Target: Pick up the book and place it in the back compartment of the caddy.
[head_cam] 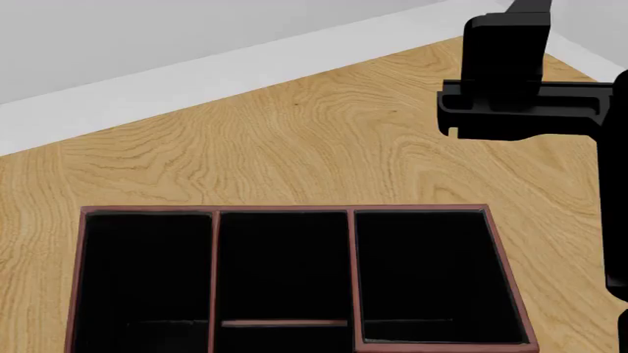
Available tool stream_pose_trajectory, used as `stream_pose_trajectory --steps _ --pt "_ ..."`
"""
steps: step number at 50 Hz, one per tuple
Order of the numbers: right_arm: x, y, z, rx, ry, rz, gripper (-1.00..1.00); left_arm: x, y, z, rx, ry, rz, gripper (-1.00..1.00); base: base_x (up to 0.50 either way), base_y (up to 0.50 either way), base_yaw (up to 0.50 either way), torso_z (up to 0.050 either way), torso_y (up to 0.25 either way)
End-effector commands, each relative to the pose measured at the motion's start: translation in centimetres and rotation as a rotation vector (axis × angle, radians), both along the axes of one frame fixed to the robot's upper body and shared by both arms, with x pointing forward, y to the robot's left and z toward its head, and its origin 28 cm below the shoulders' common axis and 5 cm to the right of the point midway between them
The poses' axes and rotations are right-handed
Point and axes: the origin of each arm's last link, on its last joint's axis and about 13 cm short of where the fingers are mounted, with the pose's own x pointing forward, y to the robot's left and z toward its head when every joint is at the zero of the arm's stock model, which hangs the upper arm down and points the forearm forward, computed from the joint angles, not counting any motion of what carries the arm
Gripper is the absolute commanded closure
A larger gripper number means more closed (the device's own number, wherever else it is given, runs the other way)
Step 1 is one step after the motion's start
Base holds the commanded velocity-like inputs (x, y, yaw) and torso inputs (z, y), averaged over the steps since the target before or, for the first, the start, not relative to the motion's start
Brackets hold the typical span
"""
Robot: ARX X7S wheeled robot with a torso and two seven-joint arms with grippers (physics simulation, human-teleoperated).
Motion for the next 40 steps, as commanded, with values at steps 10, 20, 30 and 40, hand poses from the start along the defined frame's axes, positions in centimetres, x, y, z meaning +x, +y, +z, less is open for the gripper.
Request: stream_pose_trajectory --steps 10,20,30,40 --pt "0.2 0.1 0.0 0.003 0.006 0.005 -1.00 -0.6 0.0 -2.8 0.022 0.165 -0.042 -1.00 0.00 0.00 0.00 0.000 0.000" --pt "0.3 0.1 -0.1 0.002 0.008 0.007 -1.00 -1.3 -0.1 -4.2 -0.012 0.172 -0.029 -1.00 0.00 0.00 0.00 0.000 0.000" --pt "0.3 0.1 -0.3 0.006 0.009 0.011 -1.00 -1.6 -0.2 -5.9 -0.007 0.236 -0.015 -1.00 0.00 0.00 0.00 0.000 0.000" --pt "0.3 0.1 -0.5 0.008 0.013 0.013 -1.00 -1.7 0.0 -7.7 -0.026 0.289 -0.010 -1.00 0.00 0.00 0.00 0.000 0.000"
